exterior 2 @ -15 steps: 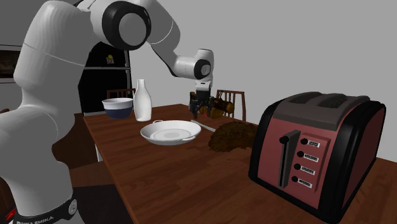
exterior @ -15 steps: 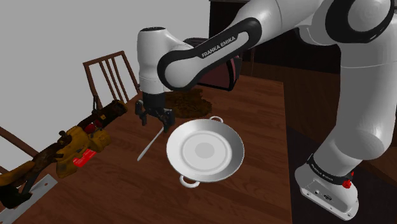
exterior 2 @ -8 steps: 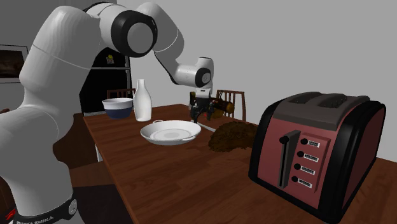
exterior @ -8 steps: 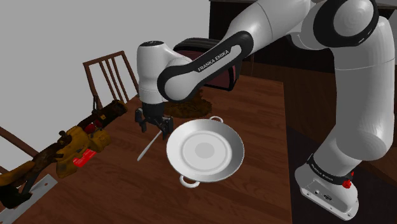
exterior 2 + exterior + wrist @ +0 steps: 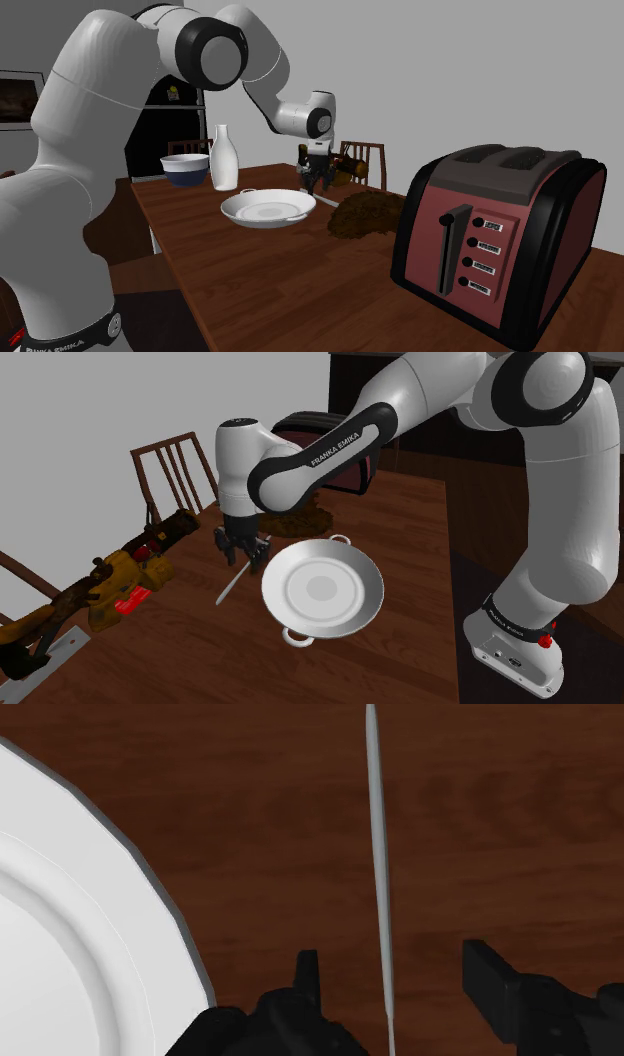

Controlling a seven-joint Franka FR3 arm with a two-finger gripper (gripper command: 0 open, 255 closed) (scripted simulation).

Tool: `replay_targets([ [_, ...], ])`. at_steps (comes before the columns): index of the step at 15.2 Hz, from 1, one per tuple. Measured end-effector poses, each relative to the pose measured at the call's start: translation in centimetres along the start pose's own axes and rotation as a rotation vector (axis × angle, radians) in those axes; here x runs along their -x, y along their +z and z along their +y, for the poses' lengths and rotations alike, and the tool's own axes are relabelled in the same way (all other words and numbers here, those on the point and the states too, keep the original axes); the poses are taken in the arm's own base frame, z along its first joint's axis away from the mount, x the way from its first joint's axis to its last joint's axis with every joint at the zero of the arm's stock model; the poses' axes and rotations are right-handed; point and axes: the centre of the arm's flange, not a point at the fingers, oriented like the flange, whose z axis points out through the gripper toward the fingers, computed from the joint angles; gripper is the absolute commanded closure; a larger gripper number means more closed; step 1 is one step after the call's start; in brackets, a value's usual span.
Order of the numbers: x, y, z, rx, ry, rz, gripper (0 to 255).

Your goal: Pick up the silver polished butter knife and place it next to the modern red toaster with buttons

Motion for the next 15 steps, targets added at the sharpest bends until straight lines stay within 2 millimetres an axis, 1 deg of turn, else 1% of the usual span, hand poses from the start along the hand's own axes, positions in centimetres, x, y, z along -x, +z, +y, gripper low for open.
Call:
replay_targets([
  [9, 0.0, 0.0, 0.0, 0.0, 0.0, 0.0, 255],
  [11, 0.2, -0.5, -0.1, 0.0, 0.0, 0.0, 255],
  [15, 0.5, -2.5, -0.2, 0.0, 0.0, 0.0, 255],
])
